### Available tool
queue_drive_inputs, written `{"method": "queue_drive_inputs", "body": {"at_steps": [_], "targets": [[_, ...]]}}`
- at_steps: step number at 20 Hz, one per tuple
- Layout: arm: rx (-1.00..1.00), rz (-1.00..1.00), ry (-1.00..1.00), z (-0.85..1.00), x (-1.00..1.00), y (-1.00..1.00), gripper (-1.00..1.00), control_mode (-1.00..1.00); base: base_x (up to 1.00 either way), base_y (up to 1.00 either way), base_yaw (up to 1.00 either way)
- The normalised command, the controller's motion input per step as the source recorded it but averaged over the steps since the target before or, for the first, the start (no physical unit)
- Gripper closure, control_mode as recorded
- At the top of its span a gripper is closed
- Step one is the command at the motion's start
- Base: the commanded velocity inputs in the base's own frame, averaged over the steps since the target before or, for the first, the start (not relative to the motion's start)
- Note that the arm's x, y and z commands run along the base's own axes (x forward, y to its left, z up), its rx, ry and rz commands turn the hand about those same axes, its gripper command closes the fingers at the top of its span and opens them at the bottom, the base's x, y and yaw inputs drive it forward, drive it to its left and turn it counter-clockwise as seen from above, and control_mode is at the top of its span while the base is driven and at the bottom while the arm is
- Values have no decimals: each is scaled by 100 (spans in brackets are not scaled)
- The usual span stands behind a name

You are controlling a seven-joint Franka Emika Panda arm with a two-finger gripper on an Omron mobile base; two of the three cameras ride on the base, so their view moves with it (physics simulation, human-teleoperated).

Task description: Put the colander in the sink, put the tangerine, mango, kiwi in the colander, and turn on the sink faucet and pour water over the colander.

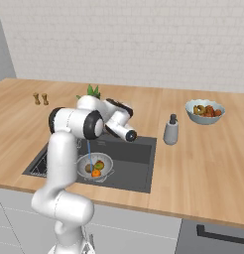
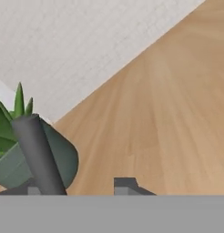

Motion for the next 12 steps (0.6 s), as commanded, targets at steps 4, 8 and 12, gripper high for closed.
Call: {"method": "queue_drive_inputs", "body": {"at_steps": [4, 8, 12], "targets": [[0, -17, 0, -30, -12, -73, 100, -100, 0, 0, 0], [0, -10, 0, -4, -10, -46, 100, -100, 0, 0, 0], [1, 0, 0, 0, -1, -15, 100, -100, 0, 0, 0]]}}
